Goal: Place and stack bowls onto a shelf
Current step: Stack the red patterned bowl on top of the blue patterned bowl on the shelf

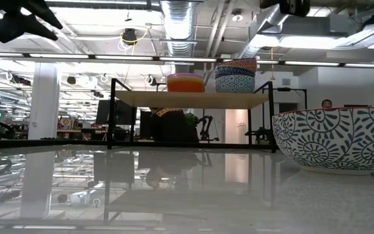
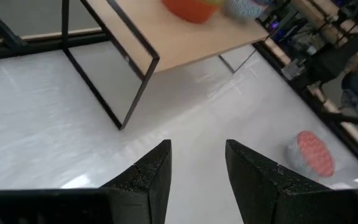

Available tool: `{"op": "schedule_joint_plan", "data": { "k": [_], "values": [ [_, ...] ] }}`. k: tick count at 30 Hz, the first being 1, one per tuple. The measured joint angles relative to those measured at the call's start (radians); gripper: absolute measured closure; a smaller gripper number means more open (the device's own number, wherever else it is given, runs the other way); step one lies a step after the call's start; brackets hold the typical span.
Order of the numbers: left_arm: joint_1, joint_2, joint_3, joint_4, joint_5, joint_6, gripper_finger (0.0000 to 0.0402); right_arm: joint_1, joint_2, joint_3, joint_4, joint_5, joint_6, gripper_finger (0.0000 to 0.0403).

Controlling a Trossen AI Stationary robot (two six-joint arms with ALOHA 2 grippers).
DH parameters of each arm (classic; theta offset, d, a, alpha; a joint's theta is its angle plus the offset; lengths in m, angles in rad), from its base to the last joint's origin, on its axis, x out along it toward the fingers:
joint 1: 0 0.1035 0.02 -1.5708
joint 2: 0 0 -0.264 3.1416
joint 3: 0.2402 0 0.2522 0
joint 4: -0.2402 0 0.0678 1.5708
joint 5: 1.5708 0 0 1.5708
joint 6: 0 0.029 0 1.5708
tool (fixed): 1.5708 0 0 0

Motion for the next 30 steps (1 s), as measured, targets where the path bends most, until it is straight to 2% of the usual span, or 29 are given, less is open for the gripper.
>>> {"op": "schedule_joint_plan", "data": {
  "k": [3, 12, 17, 25, 30],
  "values": [
    [0.000, 0.000, 0.000, -0.018, 0.014, 0.000, 0.0266, 0.042, -0.001, -0.085, 0.091, 0.000, 0.091, 0.0280],
    [0.000, 0.000, 0.000, -0.030, 0.031, 0.017, 0.0266, 0.133, 0.000, -0.235, 0.135, 0.000, 0.278, 0.0280],
    [0.000, 0.000, 0.000, -0.029, 0.087, 0.049, 0.0266, 0.157, 0.000, -0.264, 0.186, 0.005, 0.308, 0.0280],
    [0.000, 0.000, 0.000, -0.029, 0.089, 0.079, 0.0266, 0.169, 0.000, -0.308, 0.165, 0.051, 0.384, 0.0277],
    [0.000, 0.000, 0.000, -0.029, 0.087, 0.083, 0.0266, 0.168, -0.001, -0.309, 0.108, 0.053, 0.386, 0.0244]
  ]
}}
